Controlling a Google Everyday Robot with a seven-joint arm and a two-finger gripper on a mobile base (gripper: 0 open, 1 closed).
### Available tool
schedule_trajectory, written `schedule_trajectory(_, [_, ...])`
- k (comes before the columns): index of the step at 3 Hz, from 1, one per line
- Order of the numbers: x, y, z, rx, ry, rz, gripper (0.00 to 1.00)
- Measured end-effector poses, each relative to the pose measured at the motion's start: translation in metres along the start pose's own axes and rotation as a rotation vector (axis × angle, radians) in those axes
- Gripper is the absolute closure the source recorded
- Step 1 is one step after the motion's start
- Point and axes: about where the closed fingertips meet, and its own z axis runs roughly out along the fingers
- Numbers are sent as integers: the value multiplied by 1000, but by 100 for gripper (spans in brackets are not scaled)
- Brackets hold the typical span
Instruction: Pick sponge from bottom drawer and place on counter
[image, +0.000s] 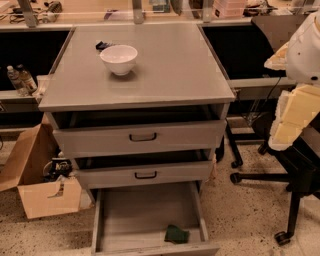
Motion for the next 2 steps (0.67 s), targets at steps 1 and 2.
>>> schedule_trajectory(1, [0, 0, 0, 0, 0, 0, 0])
schedule_trajectory(2, [-1, 0, 2, -3, -3, -2, 0])
